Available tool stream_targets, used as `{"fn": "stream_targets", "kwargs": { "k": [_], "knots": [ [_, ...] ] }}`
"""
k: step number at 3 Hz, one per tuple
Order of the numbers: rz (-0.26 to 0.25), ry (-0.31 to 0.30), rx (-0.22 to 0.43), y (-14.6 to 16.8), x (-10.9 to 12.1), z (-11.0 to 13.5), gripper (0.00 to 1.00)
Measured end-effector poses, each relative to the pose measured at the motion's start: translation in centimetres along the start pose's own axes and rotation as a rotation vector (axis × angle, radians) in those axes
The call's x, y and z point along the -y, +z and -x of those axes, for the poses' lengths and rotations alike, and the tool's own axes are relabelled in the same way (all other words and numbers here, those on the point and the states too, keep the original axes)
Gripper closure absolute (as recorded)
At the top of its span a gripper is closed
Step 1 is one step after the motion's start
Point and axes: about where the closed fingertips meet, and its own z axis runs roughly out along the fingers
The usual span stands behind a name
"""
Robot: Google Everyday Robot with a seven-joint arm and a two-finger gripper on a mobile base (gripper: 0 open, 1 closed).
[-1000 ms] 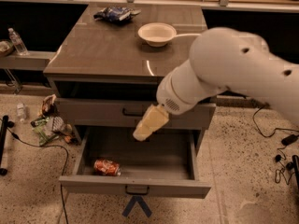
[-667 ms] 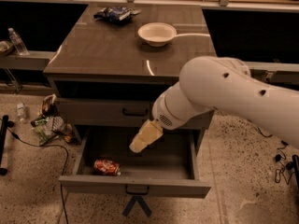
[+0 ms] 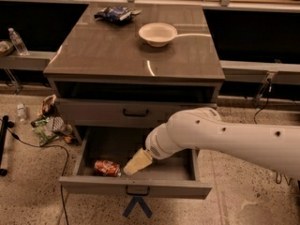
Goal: Pick coke can from middle drawer and place on counter
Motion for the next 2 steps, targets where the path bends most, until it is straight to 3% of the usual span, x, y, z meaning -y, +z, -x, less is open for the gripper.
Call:
{"fn": "stream_targets", "kwargs": {
  "k": [1,2],
  "knots": [
    [-0.049,0.049,-0.006,8.4,1.0,-1.7,0.0],
    [-0.08,0.088,-0.028,9.3,2.4,-1.6,0.0]
  ]
}}
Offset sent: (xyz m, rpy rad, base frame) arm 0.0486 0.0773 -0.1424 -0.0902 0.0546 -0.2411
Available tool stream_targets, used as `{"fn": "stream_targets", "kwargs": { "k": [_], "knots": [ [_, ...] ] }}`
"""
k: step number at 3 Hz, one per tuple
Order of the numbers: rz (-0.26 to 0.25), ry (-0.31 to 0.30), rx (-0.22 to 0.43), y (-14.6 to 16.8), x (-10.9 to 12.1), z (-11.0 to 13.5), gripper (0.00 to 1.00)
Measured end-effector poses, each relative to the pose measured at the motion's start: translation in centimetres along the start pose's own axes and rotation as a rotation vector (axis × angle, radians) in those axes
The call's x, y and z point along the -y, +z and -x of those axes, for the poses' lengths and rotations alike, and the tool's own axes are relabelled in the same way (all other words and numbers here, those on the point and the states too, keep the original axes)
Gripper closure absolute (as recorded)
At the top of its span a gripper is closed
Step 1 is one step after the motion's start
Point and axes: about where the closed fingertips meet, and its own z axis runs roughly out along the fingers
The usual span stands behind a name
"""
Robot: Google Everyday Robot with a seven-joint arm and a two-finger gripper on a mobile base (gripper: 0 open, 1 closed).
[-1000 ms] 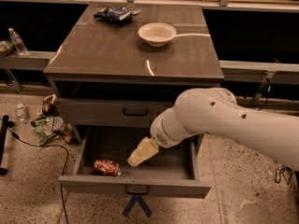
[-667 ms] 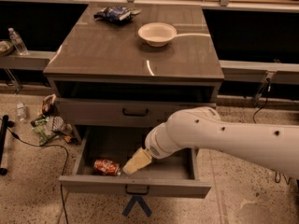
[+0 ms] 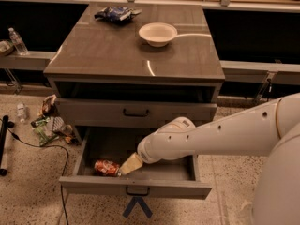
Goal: Pick coke can from middle drawer and place on counter
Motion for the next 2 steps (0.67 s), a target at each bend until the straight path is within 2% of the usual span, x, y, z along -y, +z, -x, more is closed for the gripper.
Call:
{"fn": "stream_targets", "kwargs": {
  "k": [1,2],
  "knots": [
    [-0.003,0.011,0.013,1.3,0.2,0.3,0.0],
    [0.013,0.037,0.049,5.0,0.7,1.1,0.0]
  ]
}}
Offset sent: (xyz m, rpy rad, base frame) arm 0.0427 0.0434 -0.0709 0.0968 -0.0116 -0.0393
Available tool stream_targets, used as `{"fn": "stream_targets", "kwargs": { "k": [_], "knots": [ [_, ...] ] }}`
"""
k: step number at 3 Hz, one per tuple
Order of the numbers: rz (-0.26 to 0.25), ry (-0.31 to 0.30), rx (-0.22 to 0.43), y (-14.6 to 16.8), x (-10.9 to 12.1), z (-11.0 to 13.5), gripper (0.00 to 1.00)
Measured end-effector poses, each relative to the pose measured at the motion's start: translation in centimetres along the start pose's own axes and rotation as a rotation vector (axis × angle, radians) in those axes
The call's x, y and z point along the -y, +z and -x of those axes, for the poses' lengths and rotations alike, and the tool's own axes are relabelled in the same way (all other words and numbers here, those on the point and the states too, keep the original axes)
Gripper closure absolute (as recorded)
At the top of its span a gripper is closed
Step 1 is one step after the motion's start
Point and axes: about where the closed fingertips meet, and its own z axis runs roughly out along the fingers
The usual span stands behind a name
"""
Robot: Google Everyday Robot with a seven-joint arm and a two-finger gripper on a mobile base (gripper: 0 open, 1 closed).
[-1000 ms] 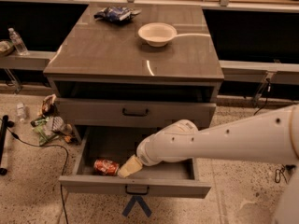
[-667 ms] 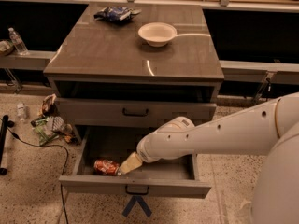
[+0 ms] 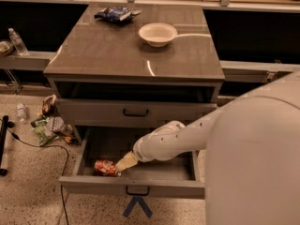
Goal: Pick coke can from middle drawer and place on counter
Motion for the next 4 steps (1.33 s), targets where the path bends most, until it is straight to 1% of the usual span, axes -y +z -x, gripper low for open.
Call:
{"fn": "stream_targets", "kwargs": {
  "k": [1,3,4],
  "knots": [
    [0.014,0.028,0.008,2.8,0.2,-0.4,0.0],
    [0.06,0.084,0.073,9.3,-0.4,1.0,0.0],
    [0.069,0.109,0.094,11.7,-0.7,1.5,0.0]
  ]
}}
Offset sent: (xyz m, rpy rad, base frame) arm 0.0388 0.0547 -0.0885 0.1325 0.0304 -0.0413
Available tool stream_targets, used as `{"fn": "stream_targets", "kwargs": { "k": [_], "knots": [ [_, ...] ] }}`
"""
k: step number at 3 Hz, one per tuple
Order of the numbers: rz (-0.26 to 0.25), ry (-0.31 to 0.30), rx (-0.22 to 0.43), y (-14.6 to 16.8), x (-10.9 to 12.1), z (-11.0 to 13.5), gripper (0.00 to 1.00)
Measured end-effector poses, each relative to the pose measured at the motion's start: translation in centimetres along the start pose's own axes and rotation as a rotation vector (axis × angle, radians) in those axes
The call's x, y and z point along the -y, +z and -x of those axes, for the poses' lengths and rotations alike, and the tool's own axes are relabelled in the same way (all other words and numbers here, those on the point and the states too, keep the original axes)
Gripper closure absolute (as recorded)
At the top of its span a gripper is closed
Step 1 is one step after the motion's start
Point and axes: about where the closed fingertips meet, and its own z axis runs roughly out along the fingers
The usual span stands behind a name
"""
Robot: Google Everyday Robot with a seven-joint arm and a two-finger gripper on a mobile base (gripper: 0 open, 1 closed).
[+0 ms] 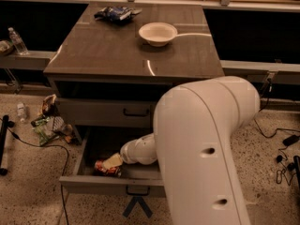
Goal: Pick coke can from middle drawer and place on counter
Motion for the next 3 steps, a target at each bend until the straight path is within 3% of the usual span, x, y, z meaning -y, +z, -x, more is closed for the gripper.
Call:
{"fn": "stream_targets", "kwargs": {
  "k": [2,3],
  "knots": [
    [0.0,-0.066,0.041,3.5,-1.2,1.0,0.0],
    [-0.024,-0.175,0.046,5.0,-2.2,1.8,0.0]
  ]
}}
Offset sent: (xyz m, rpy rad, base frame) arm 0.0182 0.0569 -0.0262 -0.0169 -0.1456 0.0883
